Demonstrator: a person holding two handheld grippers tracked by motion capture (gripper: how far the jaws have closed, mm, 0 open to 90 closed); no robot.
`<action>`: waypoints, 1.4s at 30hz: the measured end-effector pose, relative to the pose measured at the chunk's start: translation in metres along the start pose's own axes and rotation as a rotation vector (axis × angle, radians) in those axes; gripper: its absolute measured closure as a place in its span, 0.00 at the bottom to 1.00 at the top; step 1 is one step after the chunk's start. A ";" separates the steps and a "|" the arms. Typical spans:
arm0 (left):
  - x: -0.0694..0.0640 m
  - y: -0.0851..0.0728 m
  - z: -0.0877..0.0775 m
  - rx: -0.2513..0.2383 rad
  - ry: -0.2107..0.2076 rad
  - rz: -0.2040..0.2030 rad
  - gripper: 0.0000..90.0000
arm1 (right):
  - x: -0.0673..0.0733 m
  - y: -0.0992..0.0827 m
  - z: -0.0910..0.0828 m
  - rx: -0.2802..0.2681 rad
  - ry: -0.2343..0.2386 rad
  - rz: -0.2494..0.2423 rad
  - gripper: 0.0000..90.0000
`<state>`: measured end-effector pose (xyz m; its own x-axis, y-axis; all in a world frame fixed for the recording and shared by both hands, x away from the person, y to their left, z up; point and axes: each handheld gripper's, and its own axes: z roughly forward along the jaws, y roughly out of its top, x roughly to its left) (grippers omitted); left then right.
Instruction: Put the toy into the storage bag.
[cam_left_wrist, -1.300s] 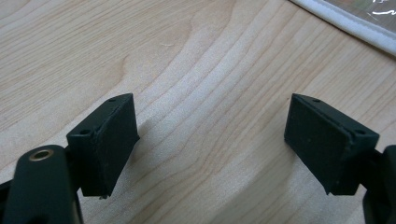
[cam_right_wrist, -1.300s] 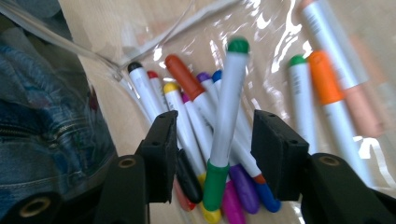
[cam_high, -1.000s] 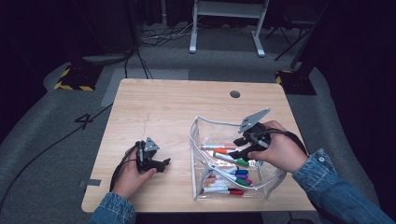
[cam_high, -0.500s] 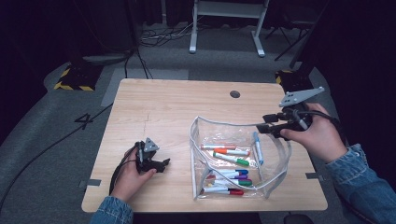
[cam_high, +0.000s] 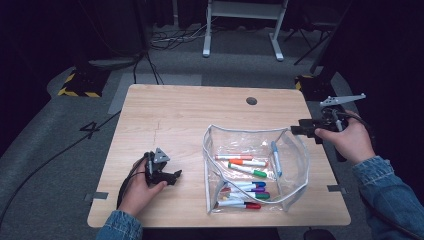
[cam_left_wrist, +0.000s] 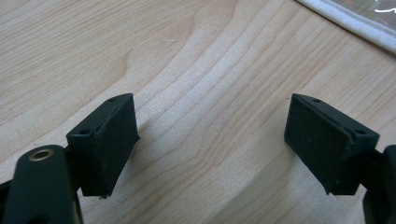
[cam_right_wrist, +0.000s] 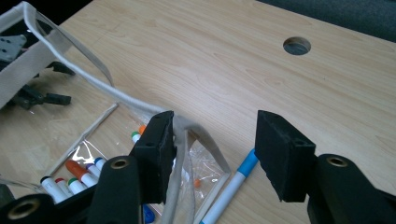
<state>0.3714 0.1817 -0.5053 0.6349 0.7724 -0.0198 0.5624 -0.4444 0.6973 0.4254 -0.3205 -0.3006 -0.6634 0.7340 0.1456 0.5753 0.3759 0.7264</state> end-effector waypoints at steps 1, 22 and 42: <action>0.000 0.000 0.000 0.000 0.000 0.000 0.20 | 0.001 0.001 -0.002 -0.005 0.000 -0.003 0.55; 0.000 0.000 0.000 0.000 0.000 0.001 0.20 | -0.038 -0.049 0.030 0.119 -0.112 0.037 0.54; 0.000 0.000 0.000 0.000 0.000 0.000 0.20 | -0.052 -0.108 0.117 0.185 0.024 0.028 0.48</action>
<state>0.3714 0.1817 -0.5053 0.6347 0.7726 -0.0196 0.5623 -0.4443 0.6975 0.4541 -0.3331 -0.4654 -0.6561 0.7325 0.1816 0.6703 0.4552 0.5860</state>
